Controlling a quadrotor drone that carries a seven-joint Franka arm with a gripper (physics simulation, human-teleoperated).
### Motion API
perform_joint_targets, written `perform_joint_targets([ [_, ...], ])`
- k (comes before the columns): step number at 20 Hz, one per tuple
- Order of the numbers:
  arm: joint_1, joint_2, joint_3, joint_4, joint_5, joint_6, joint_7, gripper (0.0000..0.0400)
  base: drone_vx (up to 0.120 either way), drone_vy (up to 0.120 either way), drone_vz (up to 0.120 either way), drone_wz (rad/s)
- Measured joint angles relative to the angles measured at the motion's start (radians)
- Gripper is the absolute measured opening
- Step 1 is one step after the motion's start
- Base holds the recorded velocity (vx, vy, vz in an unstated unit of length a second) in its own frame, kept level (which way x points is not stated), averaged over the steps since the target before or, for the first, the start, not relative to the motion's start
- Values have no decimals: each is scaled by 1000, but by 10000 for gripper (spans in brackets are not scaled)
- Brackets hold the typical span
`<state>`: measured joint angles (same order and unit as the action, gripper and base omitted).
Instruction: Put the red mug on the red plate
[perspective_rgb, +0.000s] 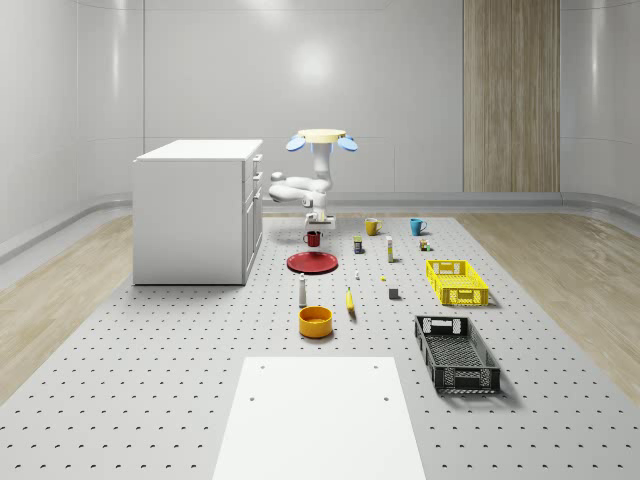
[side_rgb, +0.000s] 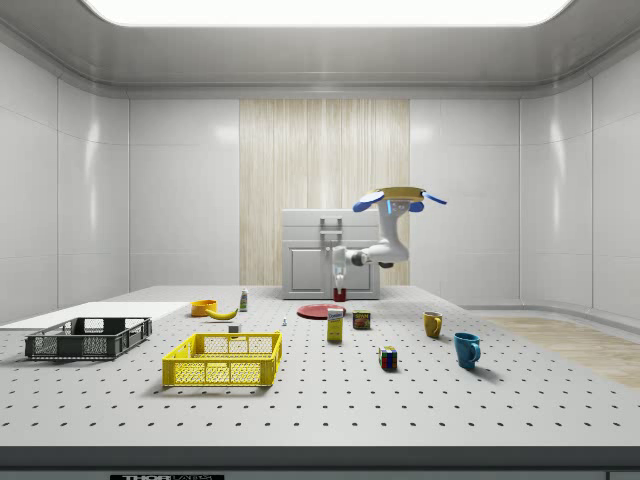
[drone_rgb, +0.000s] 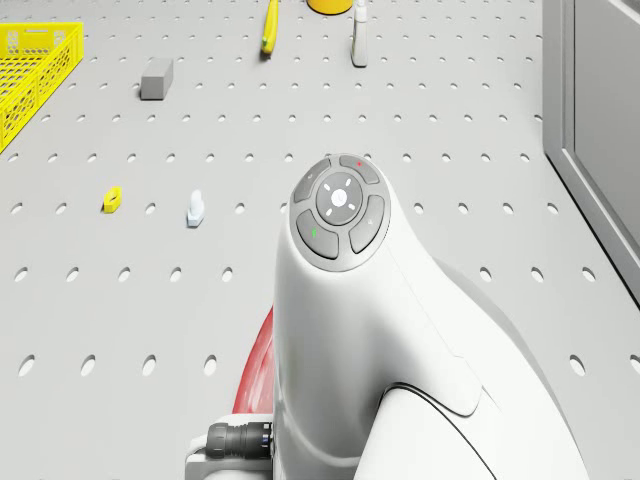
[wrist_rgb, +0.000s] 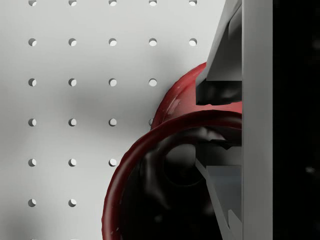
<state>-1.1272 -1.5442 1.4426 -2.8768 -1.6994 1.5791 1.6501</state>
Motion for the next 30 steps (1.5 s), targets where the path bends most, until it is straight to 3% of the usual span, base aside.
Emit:
perform_joint_targets([
  [16,-2,-18,2,0,7,17,2,100,120,-10,0,0],
  [30,-24,-30,-157,29,-141,77,4,100,3,0,0,0],
])
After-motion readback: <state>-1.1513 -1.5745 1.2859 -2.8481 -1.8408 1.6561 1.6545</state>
